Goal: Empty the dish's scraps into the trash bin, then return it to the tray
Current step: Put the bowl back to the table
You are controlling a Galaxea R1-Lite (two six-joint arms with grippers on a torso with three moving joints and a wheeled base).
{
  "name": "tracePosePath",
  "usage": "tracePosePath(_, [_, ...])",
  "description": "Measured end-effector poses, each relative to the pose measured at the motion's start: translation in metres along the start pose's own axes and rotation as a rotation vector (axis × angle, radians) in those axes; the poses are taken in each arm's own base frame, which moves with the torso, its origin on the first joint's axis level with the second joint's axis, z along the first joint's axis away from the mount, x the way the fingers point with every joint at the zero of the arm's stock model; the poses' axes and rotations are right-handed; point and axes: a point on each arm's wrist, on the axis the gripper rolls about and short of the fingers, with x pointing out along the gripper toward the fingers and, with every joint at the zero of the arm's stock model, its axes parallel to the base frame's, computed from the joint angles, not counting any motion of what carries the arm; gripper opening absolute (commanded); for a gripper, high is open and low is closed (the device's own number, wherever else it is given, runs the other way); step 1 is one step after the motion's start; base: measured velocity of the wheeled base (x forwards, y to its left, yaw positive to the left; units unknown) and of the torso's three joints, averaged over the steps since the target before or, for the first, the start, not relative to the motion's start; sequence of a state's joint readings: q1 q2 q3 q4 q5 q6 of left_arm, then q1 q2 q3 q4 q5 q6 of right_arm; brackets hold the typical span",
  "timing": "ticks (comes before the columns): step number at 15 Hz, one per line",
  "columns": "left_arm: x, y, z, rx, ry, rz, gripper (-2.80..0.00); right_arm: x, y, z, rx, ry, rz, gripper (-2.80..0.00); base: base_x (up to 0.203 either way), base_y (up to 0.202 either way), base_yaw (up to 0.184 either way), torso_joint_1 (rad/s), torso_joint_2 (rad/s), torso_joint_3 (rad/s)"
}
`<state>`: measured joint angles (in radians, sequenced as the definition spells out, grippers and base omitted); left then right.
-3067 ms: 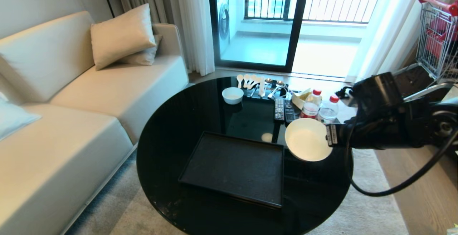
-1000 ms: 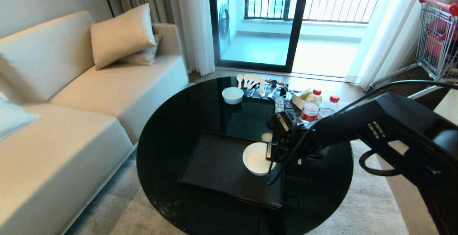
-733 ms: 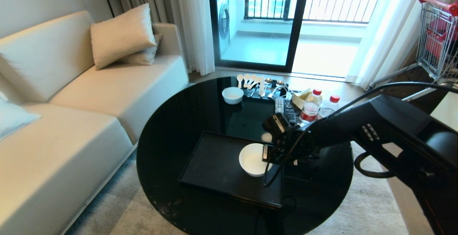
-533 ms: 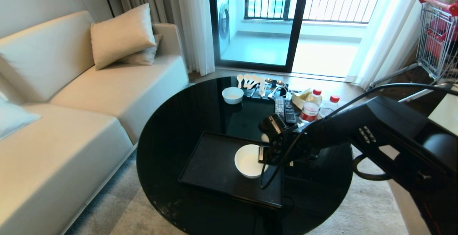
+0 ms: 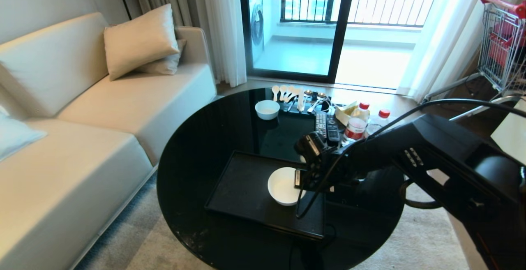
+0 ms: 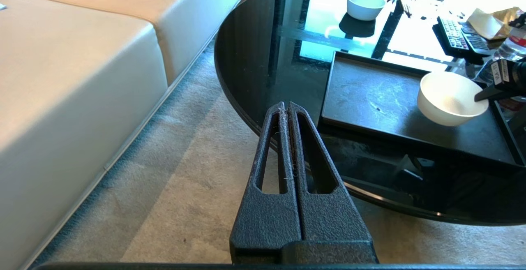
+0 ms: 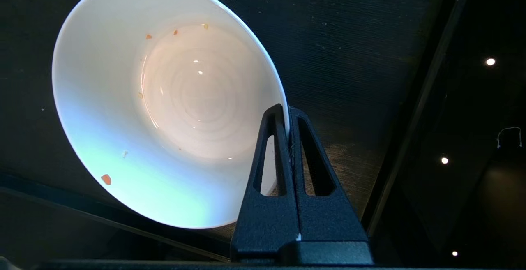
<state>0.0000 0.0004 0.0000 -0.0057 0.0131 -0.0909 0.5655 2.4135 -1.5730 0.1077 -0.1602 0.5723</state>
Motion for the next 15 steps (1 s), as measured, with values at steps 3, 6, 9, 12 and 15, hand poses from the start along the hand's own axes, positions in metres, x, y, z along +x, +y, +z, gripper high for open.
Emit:
tracePosePath(3, [0.0, 0.0, 0.0, 0.0, 0.0, 0.0, -2.8, 0.002, 0.0, 0.001, 0.001, -0.001, 0.0, 0.0, 0.0, 0.0, 0.0, 0.0, 0.0, 0.0])
tracePosePath(6, [0.0, 0.0, 0.0, 0.0, 0.0, 0.0, -2.8, 0.004, 0.0, 0.001, 0.0, 0.0, -0.001, 0.0, 0.0, 0.0, 0.0, 0.0, 0.0, 0.0])
tracePosePath(9, [0.0, 0.0, 0.0, 0.0, 0.0, 0.0, -2.8, 0.004, 0.0, 0.001, 0.0, -0.003, -0.001, 0.0, 0.0, 0.0, 0.0, 0.0, 0.0, 0.0])
tracePosePath(12, [0.0, 0.0, 0.0, 0.0, 0.0, 0.0, -2.8, -0.001, 0.001, 0.006, 0.007, -0.031, 0.007, 0.0, 0.0, 0.0, 0.0, 0.0, 0.0, 0.0])
tracePosePath(15, [0.0, 0.0, 0.0, 0.0, 0.0, 0.0, -2.8, -0.02, 0.001, 0.013, 0.013, -0.061, 0.018, 0.0, 0.0, 0.0, 0.0, 0.0, 0.0, 0.0])
